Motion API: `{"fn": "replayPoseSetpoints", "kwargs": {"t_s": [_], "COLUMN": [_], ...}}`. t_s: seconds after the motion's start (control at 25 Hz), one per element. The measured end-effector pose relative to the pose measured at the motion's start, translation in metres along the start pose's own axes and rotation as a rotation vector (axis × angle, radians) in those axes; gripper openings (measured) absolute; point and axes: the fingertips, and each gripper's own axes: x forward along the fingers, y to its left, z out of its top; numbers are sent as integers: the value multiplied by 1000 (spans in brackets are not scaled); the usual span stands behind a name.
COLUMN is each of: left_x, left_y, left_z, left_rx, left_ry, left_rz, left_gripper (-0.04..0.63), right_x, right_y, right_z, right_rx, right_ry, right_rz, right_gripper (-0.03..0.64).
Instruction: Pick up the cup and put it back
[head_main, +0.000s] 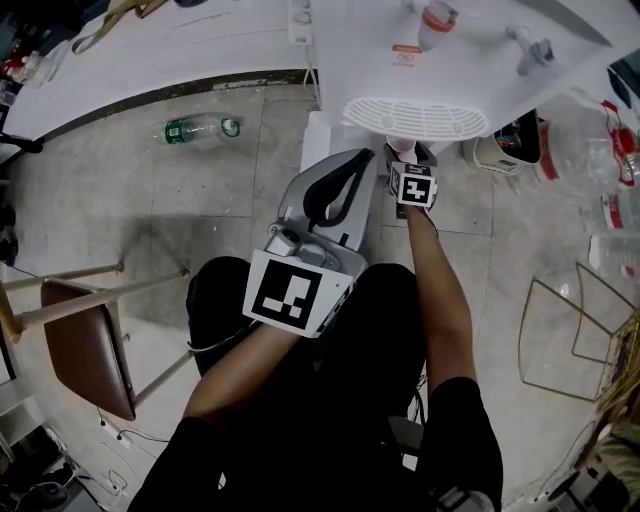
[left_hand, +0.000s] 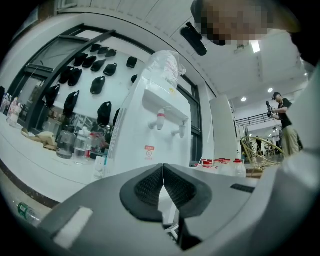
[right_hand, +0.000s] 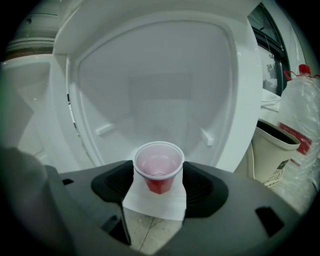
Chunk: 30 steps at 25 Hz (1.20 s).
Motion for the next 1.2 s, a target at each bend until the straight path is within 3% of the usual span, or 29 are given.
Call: {"fn": "replayPoseSetpoints", "kwargs": {"t_s": [0.68, 1.2], "left_x": [8, 13], "left_y": [-18, -37], "left_z": [0, -11], "left_rx": [-13, 52], "left_ry": [-25, -10], "left_rz": [-12, -39], "left_gripper": [8, 9], "right_x": [-96, -186], "right_y": [4, 13], "right_z": [13, 47], "right_rx": [-7, -44], "right_ry": [-50, -81], "right_rz": [70, 148], "right_gripper": [290, 287]}}
